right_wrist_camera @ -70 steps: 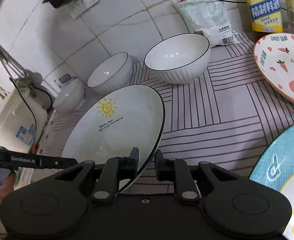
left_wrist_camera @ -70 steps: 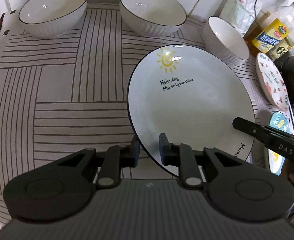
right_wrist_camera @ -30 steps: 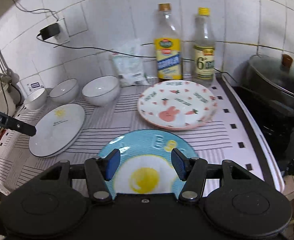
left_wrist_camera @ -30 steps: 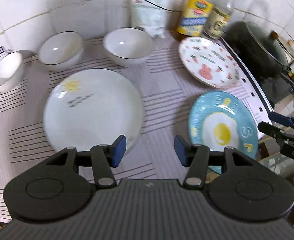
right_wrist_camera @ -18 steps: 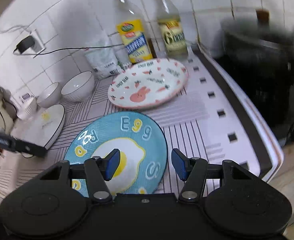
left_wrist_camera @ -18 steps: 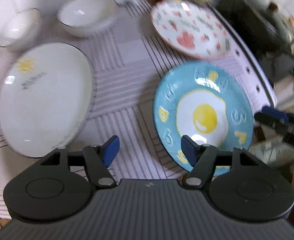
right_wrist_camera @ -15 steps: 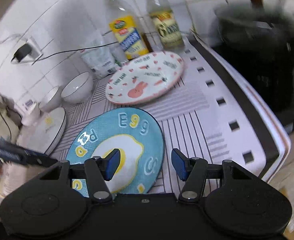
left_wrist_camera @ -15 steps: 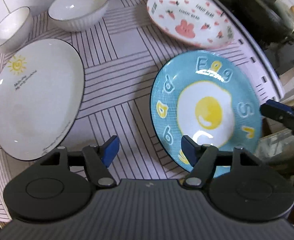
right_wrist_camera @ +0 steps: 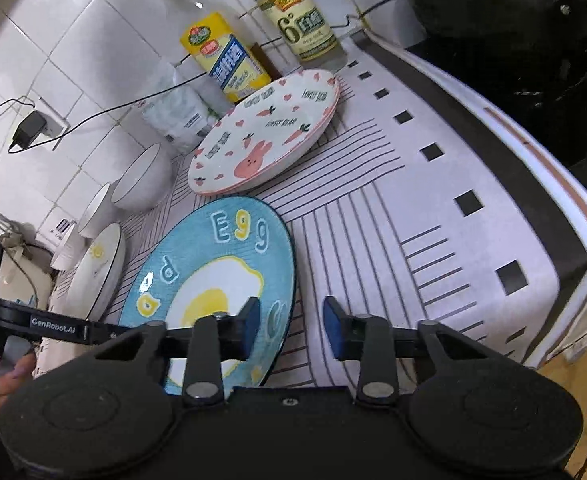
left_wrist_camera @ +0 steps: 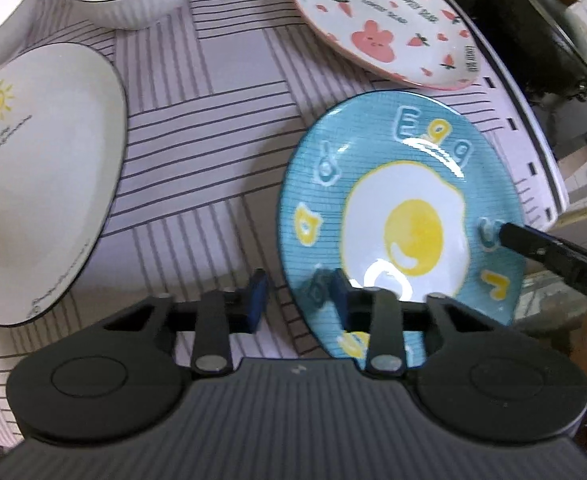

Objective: Organize plates and bowls
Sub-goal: 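Grasp the rim of the blue egg-print plate with the left tool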

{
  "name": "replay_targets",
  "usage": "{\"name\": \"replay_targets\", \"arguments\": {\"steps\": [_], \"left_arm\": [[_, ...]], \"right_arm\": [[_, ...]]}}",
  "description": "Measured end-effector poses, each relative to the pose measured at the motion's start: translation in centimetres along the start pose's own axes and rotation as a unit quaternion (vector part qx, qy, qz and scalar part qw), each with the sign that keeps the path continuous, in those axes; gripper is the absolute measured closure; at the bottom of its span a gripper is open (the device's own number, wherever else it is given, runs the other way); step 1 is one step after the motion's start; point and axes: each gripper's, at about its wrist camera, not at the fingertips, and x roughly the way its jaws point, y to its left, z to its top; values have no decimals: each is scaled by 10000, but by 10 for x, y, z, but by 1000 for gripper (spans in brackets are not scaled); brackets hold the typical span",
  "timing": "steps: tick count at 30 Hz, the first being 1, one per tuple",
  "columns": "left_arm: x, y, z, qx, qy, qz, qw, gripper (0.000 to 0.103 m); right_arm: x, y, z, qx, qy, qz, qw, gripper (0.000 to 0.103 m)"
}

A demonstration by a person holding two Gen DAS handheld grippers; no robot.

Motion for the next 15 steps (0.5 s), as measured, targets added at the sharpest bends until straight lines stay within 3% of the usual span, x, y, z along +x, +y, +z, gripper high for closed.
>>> {"name": "replay_targets", "arguments": {"steps": [3,7,15], "left_arm": [[0,-4,-1,56,-41,16,10000,80],[0,1,-2,-160,-57,-89,9998,81],[3,-1,1,-289,-17,-75,9996,78]], "right_arm": [[4,2,1,15,102,163,9998,81],[5,3,0,8,148,73,9999,89],[12,-4,-3,327,180,173,9992,89]]}}
